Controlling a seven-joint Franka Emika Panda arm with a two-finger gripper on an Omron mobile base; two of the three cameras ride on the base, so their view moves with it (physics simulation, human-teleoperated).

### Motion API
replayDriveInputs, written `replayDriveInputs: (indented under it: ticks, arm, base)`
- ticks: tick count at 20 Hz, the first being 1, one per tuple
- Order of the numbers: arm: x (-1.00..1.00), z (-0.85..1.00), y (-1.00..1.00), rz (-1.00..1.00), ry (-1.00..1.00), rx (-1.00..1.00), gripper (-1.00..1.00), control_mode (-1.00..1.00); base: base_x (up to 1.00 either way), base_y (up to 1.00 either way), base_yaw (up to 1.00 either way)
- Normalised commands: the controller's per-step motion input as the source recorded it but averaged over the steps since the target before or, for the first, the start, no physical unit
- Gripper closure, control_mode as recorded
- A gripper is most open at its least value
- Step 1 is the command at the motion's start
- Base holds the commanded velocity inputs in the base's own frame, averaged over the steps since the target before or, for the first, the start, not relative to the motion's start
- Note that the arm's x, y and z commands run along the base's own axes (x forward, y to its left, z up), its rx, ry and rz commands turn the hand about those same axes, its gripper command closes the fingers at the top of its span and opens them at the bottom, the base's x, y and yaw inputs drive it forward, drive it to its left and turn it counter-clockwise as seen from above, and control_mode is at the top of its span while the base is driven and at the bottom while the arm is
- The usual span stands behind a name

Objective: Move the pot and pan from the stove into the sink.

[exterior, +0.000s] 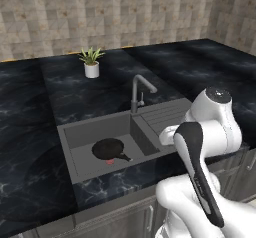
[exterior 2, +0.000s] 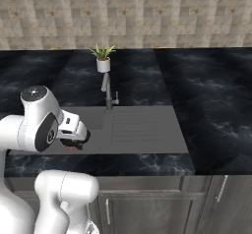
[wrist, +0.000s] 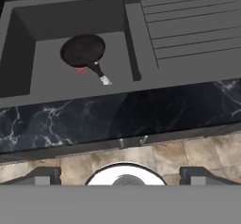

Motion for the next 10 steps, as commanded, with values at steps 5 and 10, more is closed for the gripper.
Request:
replayDriveInputs:
  ticks: [5, 10]
  arm:
    - [-0.60, 0.00, -0.11, 0.02, -0.13, 0.00, -1.00, -1.00]
    - [-0.80, 0.00, -0.06, 0.07, -0.17, 0.00, -1.00, -1.00]
  base:
    - [0.00, 0.00, 0.00]
    - [0.00, 0.00, 0.00]
